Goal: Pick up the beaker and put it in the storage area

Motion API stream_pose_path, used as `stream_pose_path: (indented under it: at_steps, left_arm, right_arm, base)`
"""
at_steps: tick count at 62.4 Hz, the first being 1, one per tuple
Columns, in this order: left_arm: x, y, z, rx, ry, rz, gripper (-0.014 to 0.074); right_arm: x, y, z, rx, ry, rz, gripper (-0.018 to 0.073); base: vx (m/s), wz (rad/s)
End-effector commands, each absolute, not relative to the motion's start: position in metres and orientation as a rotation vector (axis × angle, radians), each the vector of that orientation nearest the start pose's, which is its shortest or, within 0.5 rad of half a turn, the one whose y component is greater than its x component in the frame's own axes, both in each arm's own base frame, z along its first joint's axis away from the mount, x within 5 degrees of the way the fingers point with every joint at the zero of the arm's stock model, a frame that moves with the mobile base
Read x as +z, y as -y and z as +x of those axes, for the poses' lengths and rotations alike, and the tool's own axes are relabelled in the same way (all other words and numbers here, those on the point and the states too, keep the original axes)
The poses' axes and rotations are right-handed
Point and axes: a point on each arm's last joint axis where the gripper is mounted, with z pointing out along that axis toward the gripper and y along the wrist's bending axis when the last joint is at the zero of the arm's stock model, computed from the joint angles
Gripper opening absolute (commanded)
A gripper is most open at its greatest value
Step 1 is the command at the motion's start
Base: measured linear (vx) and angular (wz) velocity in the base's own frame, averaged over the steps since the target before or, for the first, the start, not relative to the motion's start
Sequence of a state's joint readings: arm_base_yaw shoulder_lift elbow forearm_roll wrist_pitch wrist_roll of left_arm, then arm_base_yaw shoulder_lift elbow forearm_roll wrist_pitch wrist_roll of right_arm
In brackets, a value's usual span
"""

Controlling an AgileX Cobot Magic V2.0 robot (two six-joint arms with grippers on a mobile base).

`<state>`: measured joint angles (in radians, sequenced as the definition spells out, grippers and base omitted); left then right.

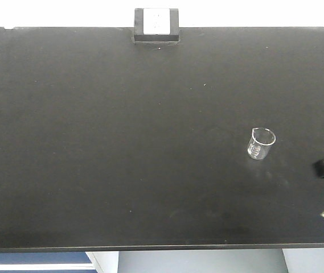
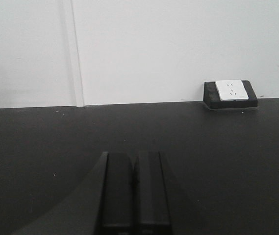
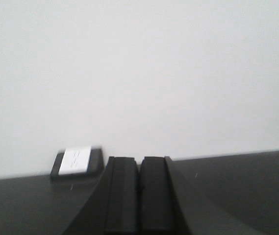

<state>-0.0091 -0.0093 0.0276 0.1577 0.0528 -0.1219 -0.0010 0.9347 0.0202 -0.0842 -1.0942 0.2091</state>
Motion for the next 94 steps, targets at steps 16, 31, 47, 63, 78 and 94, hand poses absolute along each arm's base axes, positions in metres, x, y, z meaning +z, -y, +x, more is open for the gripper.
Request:
stream_pose_path:
  at_steps: [16, 31, 47, 63, 78, 94]
  left_arm:
    - [0.215, 0.001, 0.054, 0.010, -1.434, 0.029, -0.0006]
    - [0.215, 0.001, 0.054, 0.010, -1.434, 0.029, -0.0006]
    - [0.215, 0.001, 0.054, 0.010, -1.434, 0.029, -0.0006]
    - [0.215, 0.001, 0.054, 0.010, -1.434, 0.029, -0.0006]
    - [0.215, 0.001, 0.054, 0.010, -1.434, 0.029, -0.0006]
    - [0.215, 0.001, 0.054, 0.010, -1.434, 0.029, -0.0006]
  right_arm:
    - [0.216, 0.009, 0.093, -0.029, -1.434, 0.112, -0.0012]
    - [0.207, 0.007, 0.073, -0.011, -1.506, 0.111, -0.0009]
    - [0.199, 0.000, 0.059, 0.055, -1.548, 0.052, -0.0007]
    - [0.194, -0.003, 0.055, 0.066, -1.581, 0.016, -0.0006]
    - [0.198, -0.001, 0.055, 0.014, -1.534, -0.007, -0.0006]
    - [0.197, -0.002, 0.055, 0.016, -1.542, -0.010, -0.0006]
  base:
    - [0.00, 0.00]
    - [0.00, 0.00]
    - [0.00, 0.00]
    - [0.00, 0.00]
    - [0.00, 0.00]
    - [0.00, 0.00]
